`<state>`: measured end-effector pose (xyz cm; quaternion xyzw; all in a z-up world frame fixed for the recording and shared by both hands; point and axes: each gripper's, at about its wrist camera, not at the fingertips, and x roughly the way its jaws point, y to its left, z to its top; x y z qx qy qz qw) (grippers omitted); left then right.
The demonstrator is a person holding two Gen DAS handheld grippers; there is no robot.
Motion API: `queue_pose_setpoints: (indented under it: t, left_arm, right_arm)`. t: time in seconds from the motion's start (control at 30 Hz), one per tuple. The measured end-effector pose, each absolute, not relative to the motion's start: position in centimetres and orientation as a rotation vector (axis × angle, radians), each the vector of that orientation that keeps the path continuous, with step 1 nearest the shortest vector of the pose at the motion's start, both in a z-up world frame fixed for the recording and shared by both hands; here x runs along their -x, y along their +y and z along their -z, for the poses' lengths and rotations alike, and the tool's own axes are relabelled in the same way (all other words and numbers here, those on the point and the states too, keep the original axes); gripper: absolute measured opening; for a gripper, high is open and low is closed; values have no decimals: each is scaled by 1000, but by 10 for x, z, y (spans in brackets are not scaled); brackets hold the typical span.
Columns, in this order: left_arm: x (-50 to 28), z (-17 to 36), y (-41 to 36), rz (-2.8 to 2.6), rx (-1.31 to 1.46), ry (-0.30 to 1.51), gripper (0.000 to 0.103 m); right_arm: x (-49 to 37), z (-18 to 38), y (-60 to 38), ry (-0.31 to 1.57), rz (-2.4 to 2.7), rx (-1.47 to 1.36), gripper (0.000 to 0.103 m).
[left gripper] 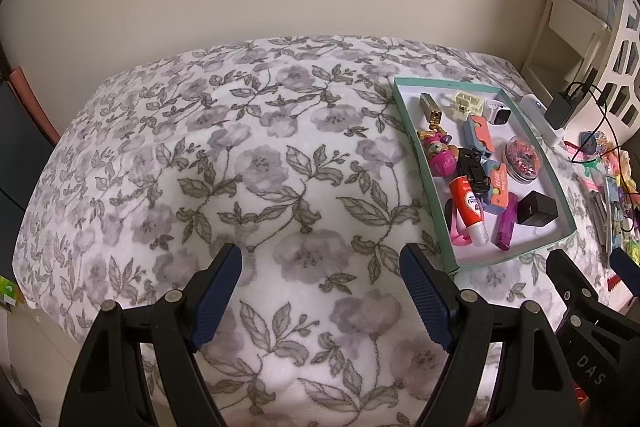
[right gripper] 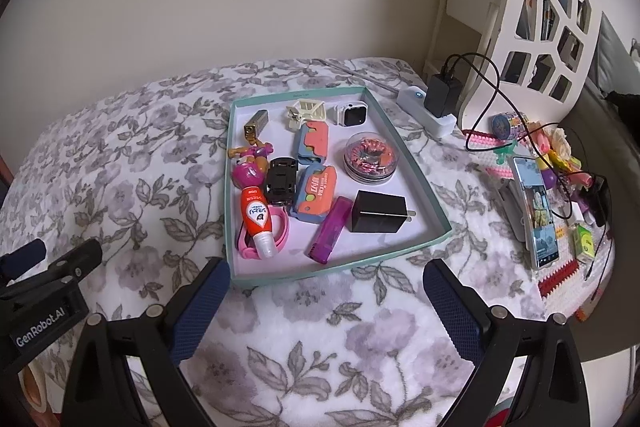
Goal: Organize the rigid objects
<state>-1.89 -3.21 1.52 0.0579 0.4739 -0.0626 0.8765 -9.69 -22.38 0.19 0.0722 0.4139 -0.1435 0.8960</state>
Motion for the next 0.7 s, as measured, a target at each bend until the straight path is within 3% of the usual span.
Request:
queue_pose_setpoints:
  t: [0.7]
  left_arm:
    - [17,-14,-31,124,-115,997,82]
  right_arm:
    - [95,0,-224,866,302,-156,99]
